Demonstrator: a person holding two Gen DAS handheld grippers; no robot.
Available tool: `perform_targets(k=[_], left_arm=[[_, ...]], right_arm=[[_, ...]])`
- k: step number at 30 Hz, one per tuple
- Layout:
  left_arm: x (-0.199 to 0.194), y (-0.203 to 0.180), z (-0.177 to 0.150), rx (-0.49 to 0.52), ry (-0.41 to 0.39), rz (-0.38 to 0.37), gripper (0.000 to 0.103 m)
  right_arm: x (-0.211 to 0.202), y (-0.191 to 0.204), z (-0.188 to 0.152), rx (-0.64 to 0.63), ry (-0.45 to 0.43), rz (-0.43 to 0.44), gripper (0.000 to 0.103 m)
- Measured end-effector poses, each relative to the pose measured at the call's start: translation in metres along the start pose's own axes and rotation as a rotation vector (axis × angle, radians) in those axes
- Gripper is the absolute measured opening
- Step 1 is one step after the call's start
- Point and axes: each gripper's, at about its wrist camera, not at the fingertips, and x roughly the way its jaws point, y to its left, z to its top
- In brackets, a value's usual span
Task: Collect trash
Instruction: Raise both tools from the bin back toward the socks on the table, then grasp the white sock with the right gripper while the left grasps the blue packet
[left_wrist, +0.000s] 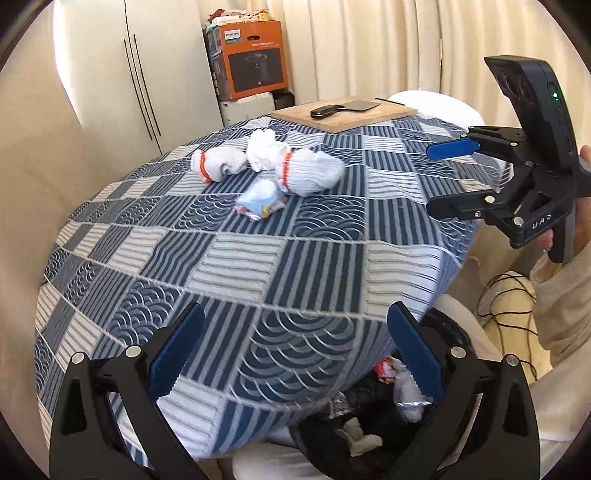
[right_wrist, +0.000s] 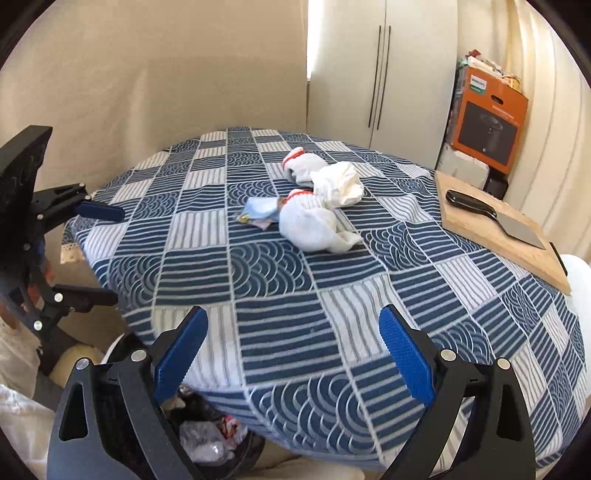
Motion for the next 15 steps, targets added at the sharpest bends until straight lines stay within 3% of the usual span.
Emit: perform_targets(k=[15], left_arm=[[0.057,0.021,0.048,0.092,0.072,-0.037,0.097]], right_arm=[[0.058,-0.017,0.043,0.017,0.046,0.023,0.089]])
